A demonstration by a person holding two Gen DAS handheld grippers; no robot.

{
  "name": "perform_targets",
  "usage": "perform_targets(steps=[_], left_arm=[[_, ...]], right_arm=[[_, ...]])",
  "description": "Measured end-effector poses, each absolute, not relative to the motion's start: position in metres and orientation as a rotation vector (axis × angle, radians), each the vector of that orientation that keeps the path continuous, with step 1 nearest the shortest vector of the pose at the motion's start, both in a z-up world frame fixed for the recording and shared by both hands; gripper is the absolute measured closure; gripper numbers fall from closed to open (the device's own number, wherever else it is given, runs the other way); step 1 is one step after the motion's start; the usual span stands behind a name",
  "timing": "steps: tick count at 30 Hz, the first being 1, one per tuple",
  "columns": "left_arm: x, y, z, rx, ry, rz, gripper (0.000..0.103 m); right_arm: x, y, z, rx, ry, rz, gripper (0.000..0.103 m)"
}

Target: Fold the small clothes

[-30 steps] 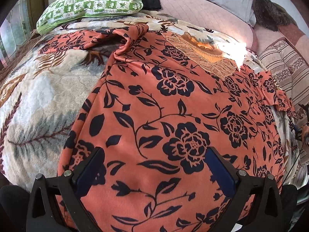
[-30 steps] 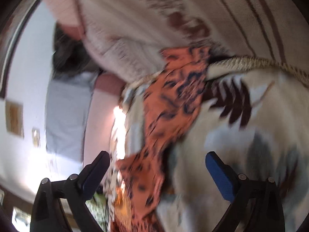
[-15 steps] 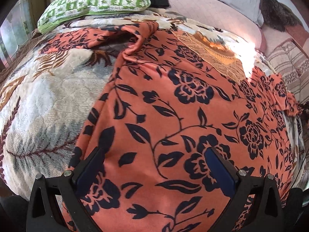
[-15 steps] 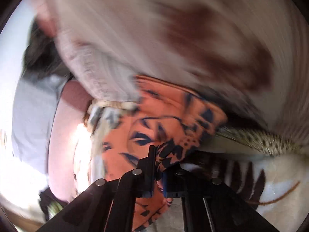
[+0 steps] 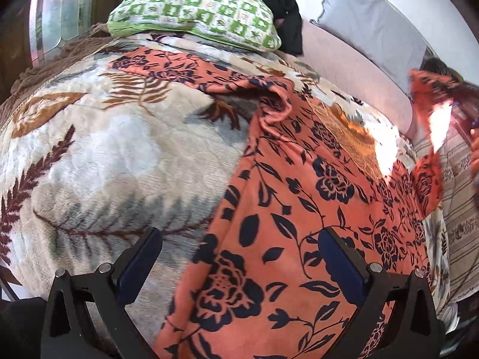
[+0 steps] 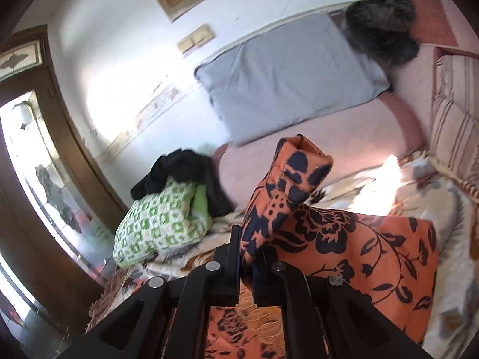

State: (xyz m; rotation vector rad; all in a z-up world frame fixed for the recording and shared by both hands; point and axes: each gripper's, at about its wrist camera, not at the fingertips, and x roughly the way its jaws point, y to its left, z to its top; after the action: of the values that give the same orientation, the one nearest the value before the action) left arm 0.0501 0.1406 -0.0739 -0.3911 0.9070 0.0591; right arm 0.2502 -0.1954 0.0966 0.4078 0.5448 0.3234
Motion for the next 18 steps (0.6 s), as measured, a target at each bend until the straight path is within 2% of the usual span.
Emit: perform_targets(steps=[1,2,3,4,5,8,15,18], left_arm=[[0.049,0.145,-0.074,-0.401,0.904,0.063,0.0],[0.046,0.15,-0.073,-0.408,0.9,0.065,0.0],[0.045,0.152,-0.073,-0.412,0.897,0.069,0.0],[0.044,0.155,-0.073,-0.416,0.895,0.073,0.0],[0.043,0.157,-0.073,-0.418,0.896,0.076,0.0],[0.041,0.159,-0.072,-0.422,0.888,0.08,0.0],[0.054,0.134,-0.066,-0.379,0.902,0.033,0.0],[0.072,0.12,-0.056,-0.36,0.9,-0.015,0.0]], right_arm=[[0.256,-0.169,0.072,0.396,0.6,0.342,0.096],[0.255,-0.14,0.04,0.36,0.681,0.393,0.085],[0.256,-0.119,0.01,0.321,0.762,0.423,0.046],[0.254,-0.103,-0.024,0.296,0.853,0.422,0.014],[0.254,-0.094,-0.055,0.297,0.925,0.422,0.0],[0.247,-0.111,-0.098,0.366,0.992,0.432,0.0],[0.206,-0.231,-0.046,0.528,0.811,0.344,0.0],[0.202,-0.303,-0.039,0.727,0.782,0.268,0.0]])
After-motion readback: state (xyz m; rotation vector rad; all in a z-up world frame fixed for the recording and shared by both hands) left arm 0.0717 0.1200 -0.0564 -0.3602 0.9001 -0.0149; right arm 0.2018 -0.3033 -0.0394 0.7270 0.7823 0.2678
